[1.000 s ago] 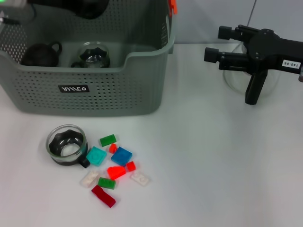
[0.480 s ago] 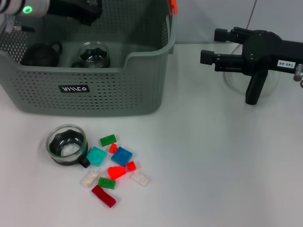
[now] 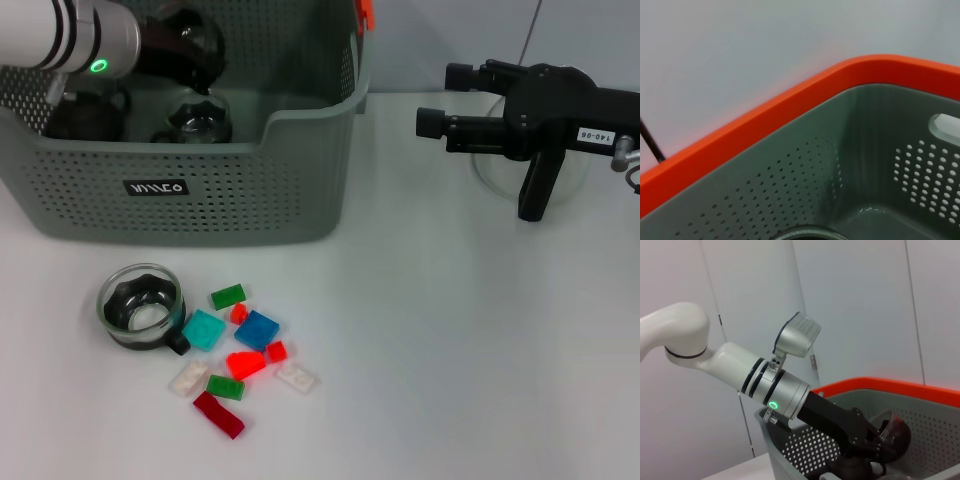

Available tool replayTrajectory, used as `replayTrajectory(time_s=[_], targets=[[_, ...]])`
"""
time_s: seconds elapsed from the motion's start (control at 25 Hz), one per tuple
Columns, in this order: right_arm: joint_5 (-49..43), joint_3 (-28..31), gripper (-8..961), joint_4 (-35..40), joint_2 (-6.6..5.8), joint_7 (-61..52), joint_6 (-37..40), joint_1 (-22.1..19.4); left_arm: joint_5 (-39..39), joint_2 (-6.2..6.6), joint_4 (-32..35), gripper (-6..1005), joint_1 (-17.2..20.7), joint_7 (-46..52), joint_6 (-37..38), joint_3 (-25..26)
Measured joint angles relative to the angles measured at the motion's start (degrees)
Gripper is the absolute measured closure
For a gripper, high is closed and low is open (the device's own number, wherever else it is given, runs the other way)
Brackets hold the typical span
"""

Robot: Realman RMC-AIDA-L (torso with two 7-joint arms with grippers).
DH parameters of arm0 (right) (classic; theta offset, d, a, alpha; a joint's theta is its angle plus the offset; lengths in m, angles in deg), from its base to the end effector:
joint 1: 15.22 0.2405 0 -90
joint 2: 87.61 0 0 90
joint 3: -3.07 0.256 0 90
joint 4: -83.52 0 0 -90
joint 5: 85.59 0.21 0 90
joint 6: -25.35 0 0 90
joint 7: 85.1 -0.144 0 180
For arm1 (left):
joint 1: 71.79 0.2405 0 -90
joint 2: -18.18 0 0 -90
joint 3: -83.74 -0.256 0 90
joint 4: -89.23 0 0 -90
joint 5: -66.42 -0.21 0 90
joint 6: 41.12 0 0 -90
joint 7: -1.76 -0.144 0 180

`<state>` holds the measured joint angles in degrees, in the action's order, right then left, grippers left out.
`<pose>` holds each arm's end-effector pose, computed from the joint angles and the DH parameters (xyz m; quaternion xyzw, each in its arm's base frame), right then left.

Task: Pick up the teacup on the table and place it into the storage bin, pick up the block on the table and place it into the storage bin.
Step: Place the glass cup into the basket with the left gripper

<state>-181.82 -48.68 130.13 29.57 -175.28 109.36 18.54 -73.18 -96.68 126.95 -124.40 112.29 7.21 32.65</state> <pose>0.1898 0.3773 0.0325 -0.9207 0.1776 0.3137 0.1498 -0.1973 0.4869 0.0306 -0.9038 -0.2237 0.0002 0.3648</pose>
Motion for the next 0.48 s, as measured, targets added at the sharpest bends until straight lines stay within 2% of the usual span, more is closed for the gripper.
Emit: replayTrajectory(time_s=[0.48], targets=[[-1.95, -0.02, 37, -0.48, 0.37, 0.00, -1.05, 0.85, -0.07, -0.84, -0.89, 936, 0.75, -0.23, -1.83, -1.49]])
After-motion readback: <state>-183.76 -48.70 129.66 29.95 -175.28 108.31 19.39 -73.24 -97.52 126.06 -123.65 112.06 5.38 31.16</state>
